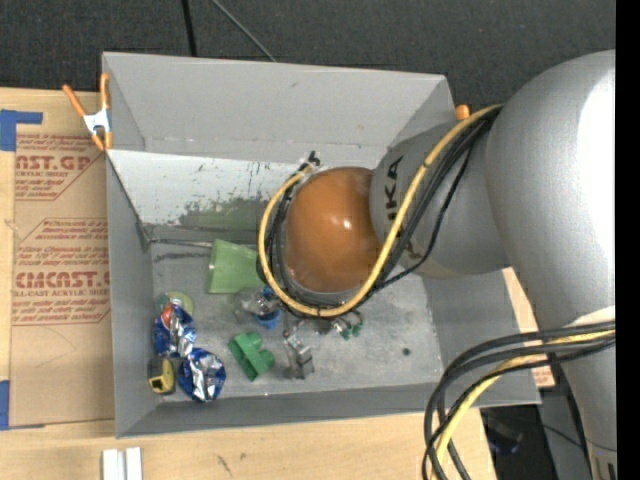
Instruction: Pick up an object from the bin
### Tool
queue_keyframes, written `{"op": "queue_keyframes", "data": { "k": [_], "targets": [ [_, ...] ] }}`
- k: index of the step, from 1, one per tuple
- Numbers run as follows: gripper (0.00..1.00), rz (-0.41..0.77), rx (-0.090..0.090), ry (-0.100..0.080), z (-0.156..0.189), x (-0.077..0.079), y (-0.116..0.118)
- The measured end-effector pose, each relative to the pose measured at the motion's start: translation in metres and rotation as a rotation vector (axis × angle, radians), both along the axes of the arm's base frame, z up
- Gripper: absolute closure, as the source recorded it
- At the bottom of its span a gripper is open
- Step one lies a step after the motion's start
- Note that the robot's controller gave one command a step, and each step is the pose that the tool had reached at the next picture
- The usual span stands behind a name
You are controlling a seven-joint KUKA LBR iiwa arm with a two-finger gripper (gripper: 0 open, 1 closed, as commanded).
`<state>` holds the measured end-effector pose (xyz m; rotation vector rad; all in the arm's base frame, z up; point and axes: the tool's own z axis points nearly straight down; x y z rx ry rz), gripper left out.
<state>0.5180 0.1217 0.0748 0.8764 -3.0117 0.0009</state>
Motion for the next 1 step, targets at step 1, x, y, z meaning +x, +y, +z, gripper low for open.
{"op": "queue_keyframes", "data": {
  "k": [1],
  "targets": [
    [0.00, 0.285, 0.004, -0.009, -0.0035, -0.0333, 0.0191]
  ]
}}
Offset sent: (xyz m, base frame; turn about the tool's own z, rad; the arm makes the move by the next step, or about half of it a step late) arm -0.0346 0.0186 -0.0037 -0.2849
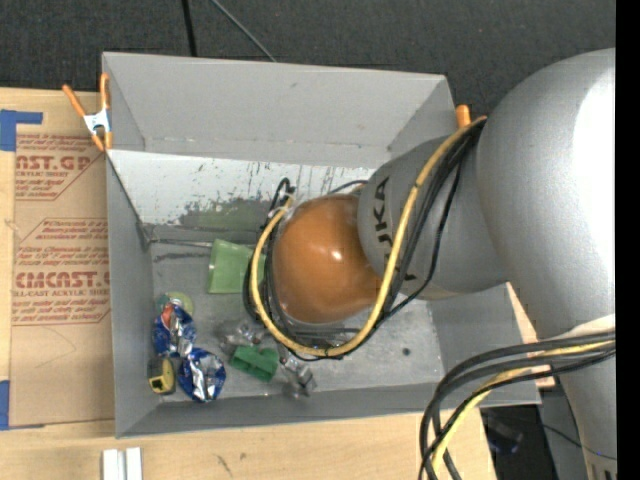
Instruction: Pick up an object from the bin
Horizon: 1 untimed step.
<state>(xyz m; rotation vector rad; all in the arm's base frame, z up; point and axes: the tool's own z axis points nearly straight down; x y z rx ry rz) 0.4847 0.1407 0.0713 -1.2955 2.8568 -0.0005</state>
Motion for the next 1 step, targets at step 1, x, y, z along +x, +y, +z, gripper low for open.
{"op": "queue_keyframes", "data": {
  "k": [1],
  "targets": [
    [1.00, -0.002, 0.001, 0.003, -0.0002, -0.0008, 0.0004]
  ]
}}
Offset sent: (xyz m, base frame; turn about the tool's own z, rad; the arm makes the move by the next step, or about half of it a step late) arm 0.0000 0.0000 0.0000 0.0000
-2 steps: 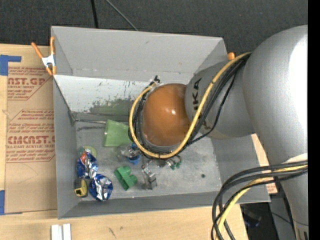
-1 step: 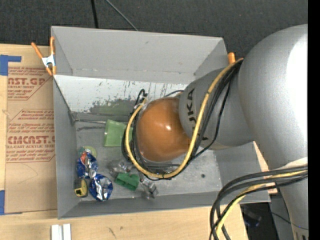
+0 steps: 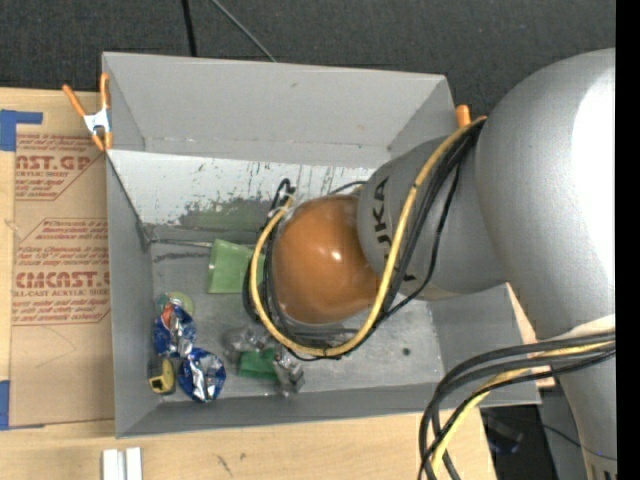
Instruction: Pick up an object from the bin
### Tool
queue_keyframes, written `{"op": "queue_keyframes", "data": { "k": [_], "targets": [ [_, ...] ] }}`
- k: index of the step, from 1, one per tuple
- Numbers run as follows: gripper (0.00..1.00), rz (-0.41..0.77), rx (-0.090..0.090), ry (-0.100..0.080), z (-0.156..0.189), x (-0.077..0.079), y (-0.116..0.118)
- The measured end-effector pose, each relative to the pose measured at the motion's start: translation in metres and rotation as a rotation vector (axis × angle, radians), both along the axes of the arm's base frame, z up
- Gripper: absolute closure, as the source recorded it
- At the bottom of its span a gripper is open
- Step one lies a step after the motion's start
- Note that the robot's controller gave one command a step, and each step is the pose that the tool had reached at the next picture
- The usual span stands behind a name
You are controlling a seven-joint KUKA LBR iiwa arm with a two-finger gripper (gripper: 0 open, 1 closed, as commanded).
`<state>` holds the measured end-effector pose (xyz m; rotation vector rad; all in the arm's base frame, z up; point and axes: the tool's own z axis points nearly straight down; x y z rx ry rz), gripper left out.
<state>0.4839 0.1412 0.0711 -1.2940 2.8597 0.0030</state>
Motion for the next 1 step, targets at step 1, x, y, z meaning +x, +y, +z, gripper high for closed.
{"op": "queue_keyframes", "data": {
  "k": [1],
  "targets": [
    [1.00, 0.007, -0.001, -0.010, 0.1843, 0.0400, -0.0465]
  ]
}}
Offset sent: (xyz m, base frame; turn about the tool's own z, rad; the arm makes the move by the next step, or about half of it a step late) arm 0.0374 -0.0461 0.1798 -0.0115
